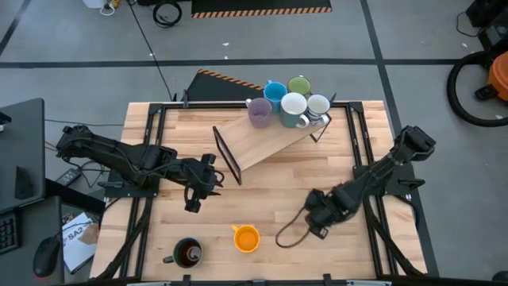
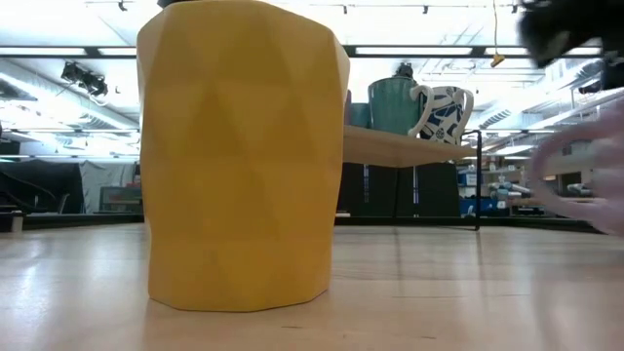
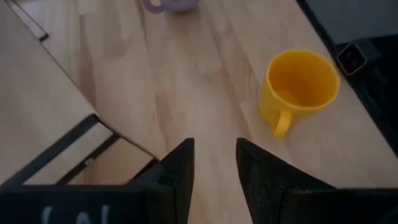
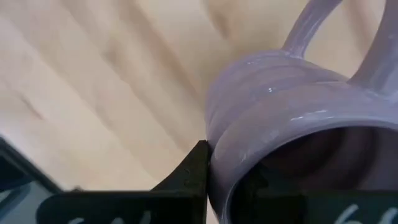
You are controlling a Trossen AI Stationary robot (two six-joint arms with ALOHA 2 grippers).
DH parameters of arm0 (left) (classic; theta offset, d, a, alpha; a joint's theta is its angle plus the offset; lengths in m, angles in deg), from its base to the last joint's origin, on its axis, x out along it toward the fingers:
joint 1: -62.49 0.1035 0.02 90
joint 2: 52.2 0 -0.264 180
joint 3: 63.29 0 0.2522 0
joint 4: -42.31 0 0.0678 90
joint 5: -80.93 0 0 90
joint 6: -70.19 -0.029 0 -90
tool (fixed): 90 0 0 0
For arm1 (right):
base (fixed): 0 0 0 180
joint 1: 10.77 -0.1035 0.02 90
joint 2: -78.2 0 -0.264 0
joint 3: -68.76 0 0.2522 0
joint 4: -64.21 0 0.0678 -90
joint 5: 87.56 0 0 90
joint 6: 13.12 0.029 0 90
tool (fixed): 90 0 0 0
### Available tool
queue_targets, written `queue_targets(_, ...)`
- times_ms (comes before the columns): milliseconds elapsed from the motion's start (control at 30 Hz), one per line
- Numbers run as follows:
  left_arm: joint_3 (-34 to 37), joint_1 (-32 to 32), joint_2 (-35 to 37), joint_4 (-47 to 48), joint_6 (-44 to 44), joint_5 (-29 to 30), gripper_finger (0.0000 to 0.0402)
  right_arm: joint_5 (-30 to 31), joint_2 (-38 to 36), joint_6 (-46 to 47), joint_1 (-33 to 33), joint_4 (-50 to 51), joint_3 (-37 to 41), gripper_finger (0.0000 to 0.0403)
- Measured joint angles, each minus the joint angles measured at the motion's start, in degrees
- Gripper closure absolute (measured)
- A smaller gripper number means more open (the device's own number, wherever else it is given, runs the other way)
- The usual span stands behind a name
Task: Place coffee mugs
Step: Put the purple mug on the shelf
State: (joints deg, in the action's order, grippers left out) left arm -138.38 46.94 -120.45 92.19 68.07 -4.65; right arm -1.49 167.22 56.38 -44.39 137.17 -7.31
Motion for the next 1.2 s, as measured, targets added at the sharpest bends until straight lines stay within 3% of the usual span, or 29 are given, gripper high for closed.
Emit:
queue_targets(300, 0.0, 0.0, 0.0, 0.2, 5.7, 2.2, 0.0276, 1.2, 0.0, -17.1, 10.6, 1.6, -6.7, 0.0362)
queue_targets(700, 0.0, 0.0, 0.1, 0.1, 9.6, 7.0, 0.0276, 5.6, 0.8, -28.4, 15.9, 7.6, -19.6, 0.0361)
queue_targets(900, -2.8, 0.8, 0.2, 3.4, 10.3, 7.0, 0.0276, 7.8, 9.1, -35.0, 16.7, 16.4, -32.1, 0.0360)
queue_targets(1200, -4.8, 3.2, 4.0, 4.0, 1.6, 8.2, 0.0276, 11.3, 19.3, -47.1, 20.2, 22.1, -51.9, 0.0360)
